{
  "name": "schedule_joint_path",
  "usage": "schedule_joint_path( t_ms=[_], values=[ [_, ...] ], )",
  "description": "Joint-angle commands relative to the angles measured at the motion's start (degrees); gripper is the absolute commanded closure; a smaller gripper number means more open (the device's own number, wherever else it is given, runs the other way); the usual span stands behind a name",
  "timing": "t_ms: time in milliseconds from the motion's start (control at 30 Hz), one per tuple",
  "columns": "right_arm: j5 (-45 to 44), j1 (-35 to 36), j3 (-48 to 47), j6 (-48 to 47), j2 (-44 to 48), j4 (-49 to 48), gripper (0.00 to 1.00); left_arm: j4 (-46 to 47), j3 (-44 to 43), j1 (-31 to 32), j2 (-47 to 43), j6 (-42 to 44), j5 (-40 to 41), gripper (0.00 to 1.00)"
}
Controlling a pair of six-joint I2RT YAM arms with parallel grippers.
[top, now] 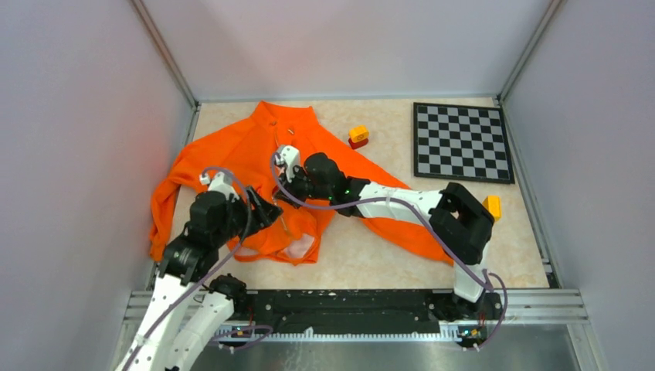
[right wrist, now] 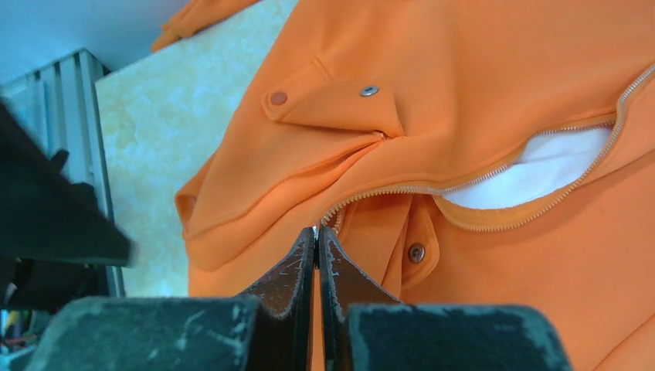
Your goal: Zip up the jacket
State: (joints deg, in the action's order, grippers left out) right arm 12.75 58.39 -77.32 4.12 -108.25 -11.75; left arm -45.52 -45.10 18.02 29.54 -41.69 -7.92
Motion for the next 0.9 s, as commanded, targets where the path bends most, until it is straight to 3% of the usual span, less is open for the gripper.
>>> schedule_joint_path(
  t_ms=[0,100,267,400,533,767,867],
  values=[
    [-0.88,0.03,-0.01,6.59,4.80,-3.78,1.00,9.52,4.00,0.08,6.74,-4.10,3.71,0.27],
    [-1.20,0.06,-0.85,7.11,5.00,-2.85,1.00,14.26,6.29,0.02,8.66,0.03,4.12,0.32],
    [1.11,0.14,-2.89,8.33,4.32,-1.79,1.00,20.61,8.97,0.08,11.69,2.96,6.45,0.21],
    [1.29,0.26,-3.34,8.01,4.13,-1.49,1.00,21.42,8.15,0.08,16.16,7.72,10.11,0.35],
    [-0.34,0.24,-4.86,7.32,3.93,0.34,1.00,15.86,4.89,0.04,21.84,11.66,11.17,0.40],
    [0.01,-2.01,-14.80,6.69,0.66,13.07,1.00,-5.96,-7.13,0.08,26.82,16.57,10.86,0.88],
    [4.21,-4.71,-17.36,9.62,-0.85,15.51,1.00,-15.10,-11.28,0.06,28.20,18.02,10.57,1.00]
  ],
)
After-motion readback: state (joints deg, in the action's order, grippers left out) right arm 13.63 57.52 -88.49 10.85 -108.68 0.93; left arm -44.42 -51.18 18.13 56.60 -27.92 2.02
